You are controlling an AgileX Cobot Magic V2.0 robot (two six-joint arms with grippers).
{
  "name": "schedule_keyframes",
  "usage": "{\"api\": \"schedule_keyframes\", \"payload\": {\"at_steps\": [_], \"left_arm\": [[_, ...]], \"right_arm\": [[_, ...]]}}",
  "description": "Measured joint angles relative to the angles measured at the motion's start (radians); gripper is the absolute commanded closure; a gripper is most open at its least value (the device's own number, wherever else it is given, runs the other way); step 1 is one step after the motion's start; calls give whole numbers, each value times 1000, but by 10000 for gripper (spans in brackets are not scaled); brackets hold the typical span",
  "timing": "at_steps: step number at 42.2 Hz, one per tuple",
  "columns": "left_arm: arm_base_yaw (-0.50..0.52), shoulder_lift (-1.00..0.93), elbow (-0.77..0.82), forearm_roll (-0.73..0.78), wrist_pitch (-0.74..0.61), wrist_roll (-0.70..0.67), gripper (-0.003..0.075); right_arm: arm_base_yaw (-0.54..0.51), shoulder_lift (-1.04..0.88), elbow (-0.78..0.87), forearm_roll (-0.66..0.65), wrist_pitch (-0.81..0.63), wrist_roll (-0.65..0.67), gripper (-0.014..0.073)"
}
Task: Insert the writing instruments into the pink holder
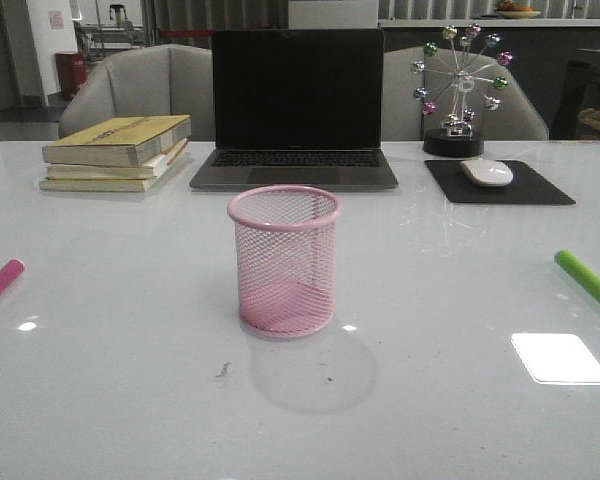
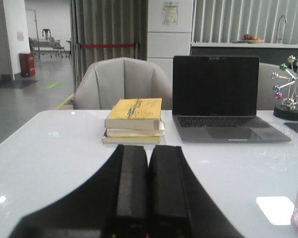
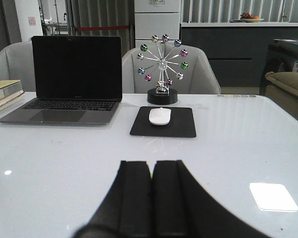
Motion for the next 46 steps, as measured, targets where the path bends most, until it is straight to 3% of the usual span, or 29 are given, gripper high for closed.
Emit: {"api": "schedule_keyframes", "payload": {"at_steps": [10,18,27,41,46], "left_arm": [[0,0,-188,19,47,0,629],[0,51,-438,41,196,0,629],[0,239,-672,41,414,0,629],[0,461,-719,31,738,0,629],[0,514,-718,31,778,0,629]], "right_arm": [[0,0,-88,0,44,0,536],[0,13,-316,0,190,0,536],[0,160,-548,0,406,0,536],[0,382,-606,0,729,0,536],[0,432,-606,0,777,0,536]]}}
